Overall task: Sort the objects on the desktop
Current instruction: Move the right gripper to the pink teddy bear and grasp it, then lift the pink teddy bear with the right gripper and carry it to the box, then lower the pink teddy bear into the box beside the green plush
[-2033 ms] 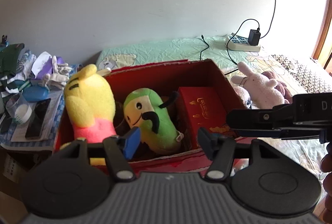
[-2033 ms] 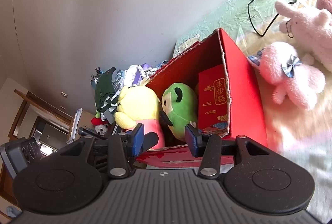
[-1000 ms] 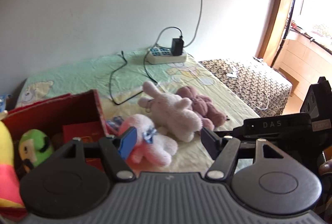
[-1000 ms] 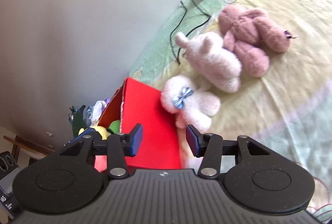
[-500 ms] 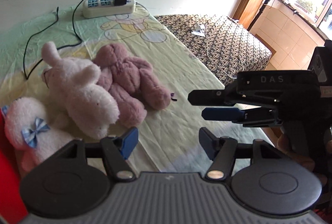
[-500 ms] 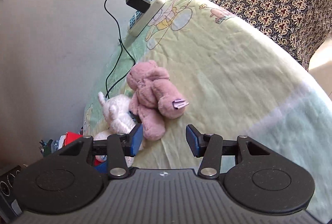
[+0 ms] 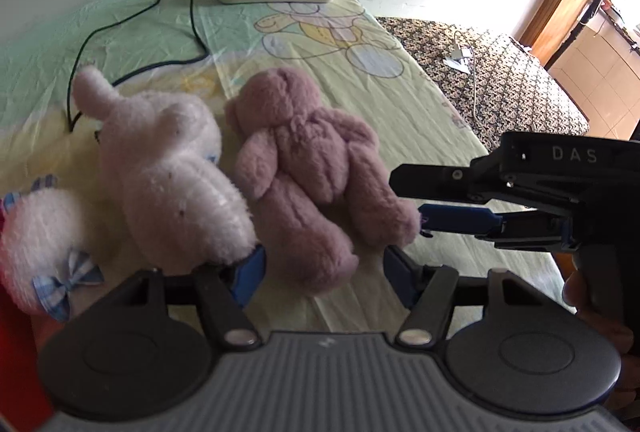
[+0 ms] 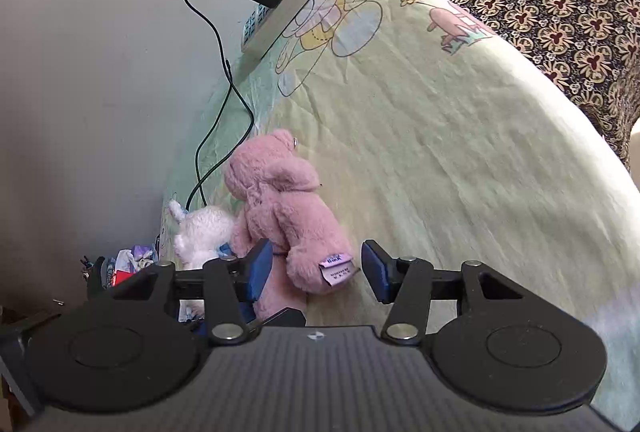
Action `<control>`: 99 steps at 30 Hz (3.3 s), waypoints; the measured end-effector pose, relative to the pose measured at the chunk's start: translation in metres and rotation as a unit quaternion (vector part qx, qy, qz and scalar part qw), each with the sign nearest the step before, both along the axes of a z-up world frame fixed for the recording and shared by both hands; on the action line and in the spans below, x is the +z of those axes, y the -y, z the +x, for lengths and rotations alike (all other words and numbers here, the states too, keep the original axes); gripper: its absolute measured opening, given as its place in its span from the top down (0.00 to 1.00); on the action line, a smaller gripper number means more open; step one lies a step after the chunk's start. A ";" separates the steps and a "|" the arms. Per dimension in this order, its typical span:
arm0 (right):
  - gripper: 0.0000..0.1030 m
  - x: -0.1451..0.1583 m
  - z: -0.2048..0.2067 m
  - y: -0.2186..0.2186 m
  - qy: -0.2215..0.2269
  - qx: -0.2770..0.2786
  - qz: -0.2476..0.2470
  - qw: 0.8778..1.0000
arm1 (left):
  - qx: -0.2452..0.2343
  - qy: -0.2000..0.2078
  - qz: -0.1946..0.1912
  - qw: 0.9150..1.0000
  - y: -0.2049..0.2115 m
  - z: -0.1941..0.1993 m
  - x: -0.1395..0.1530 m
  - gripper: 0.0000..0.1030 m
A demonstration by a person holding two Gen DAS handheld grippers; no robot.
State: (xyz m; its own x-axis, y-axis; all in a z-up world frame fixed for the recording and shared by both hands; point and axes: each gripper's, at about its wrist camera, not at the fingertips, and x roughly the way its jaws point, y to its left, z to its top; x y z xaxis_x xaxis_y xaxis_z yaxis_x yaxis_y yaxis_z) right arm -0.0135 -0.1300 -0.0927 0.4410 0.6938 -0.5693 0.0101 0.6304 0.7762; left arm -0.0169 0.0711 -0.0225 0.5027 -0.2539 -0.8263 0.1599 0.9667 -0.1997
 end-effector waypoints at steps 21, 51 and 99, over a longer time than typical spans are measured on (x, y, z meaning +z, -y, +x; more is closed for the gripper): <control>0.70 0.008 -0.024 -0.016 0.013 0.071 -0.034 0.997 | -0.067 -0.008 0.042 0.997 0.017 -0.035 -0.001 0.57; 0.36 -0.006 -0.088 -0.008 -0.007 0.040 -0.044 0.998 | -0.112 -0.024 -0.014 0.993 0.015 -0.095 -0.009 0.31; 0.56 0.130 -0.145 -0.274 0.203 0.161 0.048 0.965 | 0.054 0.220 -0.048 0.973 -0.279 -0.187 0.132 0.34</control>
State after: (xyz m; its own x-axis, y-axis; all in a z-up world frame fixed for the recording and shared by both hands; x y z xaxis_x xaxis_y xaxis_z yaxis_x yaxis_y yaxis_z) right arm -0.1585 0.1436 0.0377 0.3673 0.8728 -0.3214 -0.4919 0.4756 0.7293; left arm -0.2039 0.3497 0.1093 0.8307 -0.2455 -0.4997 0.1485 0.9627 -0.2261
